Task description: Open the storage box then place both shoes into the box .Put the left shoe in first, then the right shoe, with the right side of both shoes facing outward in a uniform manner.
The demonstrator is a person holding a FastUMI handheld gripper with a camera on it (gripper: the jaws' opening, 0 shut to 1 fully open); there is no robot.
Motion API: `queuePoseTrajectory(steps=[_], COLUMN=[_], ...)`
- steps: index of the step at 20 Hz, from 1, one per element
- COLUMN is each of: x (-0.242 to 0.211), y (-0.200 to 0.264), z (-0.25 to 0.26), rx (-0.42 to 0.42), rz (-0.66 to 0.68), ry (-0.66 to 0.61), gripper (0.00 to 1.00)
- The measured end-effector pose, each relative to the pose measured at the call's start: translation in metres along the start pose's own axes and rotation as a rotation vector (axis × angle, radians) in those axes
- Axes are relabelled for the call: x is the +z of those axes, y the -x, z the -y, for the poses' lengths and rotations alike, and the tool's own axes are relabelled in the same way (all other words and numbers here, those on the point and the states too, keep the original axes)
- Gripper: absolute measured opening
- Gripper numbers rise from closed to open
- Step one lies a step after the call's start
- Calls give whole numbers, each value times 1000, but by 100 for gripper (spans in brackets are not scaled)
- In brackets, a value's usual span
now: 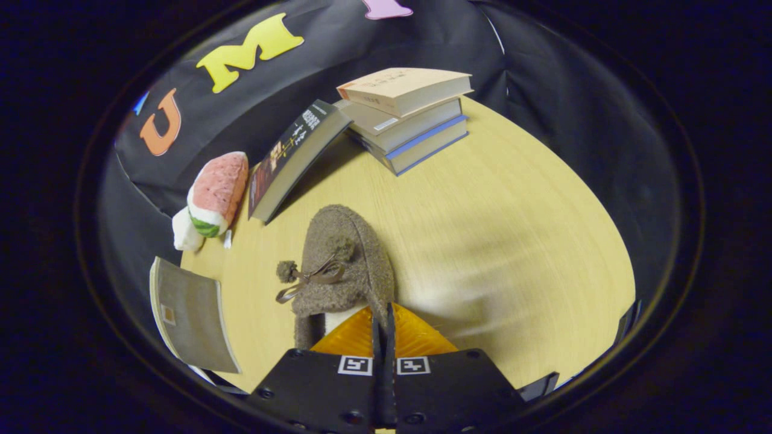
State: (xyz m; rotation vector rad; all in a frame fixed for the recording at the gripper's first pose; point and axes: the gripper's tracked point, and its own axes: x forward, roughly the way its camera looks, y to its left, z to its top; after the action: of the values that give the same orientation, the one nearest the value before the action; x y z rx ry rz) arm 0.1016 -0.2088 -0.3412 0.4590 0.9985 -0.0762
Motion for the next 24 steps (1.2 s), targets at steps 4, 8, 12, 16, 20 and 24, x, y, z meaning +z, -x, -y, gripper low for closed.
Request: queuePoseTrajectory(steps=[4, 8, 12, 16, 20, 24], x=[4, 6, 5, 2, -7, -29], y=[28, 56, 86, 120, 141, 145], z=[-37, -84, -135, -192, -249, -308], rx=[32, 66, 101, 142, 162, 179], rz=[35, 77, 124, 174, 212, 221], ry=[-9, 15, 39, 47, 52, 54], gripper=[0, 0, 0, 0, 0, 0])
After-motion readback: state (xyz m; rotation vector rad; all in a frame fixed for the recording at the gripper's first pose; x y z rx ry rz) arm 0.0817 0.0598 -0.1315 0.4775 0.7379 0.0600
